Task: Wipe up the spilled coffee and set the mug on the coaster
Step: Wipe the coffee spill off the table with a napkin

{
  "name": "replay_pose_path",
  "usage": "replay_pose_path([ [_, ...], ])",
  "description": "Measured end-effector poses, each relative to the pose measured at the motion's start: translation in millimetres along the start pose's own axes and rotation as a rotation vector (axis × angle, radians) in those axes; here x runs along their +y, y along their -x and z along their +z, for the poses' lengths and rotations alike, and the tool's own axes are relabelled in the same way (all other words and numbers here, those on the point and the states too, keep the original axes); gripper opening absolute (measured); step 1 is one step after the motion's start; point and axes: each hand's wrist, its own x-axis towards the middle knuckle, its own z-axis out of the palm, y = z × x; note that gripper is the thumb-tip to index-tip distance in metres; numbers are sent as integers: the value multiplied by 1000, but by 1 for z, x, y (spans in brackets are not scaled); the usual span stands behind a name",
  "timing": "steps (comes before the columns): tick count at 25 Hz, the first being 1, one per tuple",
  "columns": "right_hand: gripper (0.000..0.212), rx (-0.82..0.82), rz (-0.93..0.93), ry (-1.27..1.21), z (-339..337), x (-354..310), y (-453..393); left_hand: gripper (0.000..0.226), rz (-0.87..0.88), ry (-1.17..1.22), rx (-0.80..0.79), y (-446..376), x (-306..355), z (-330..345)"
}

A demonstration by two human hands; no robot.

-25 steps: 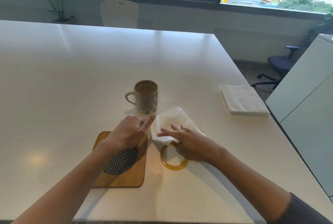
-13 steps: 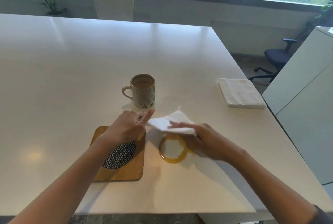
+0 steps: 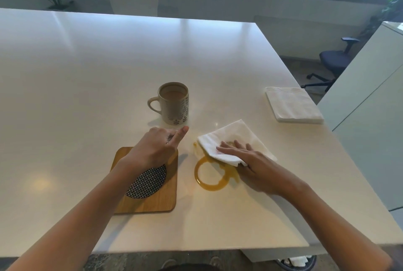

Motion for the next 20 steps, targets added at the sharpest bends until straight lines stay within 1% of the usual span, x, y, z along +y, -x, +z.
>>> replay_pose_path([
  [2,57,11,20,-36,5,-2,1,82,1,-1,4,1,2,-1],
  [4,58,18,30,-52,10,-9,2,67,2,-22,13,1,4,-3],
  [6,60,47,43,-27,18,-19,3,63,12,-35,7,0,8,-6],
  [8,63,81,76,-15,26,-29,5,62,19,-40,-12,-3,11,-7],
  [11,59,99,106,-6,39,-44,5,65,36,-53,-29,-6,10,-9],
  [14,59,92,88,32,51,-57,4,73,52,-64,-18,-8,10,-8],
  [16,60,81,63,63,55,-61,6,73,59,-76,-14,-9,11,-8],
  [18,61,53,40,79,55,-63,9,70,65,-87,-21,-8,13,-9],
  [20,61,6,8,100,53,-62,13,63,67,-87,-27,-8,14,-11],
])
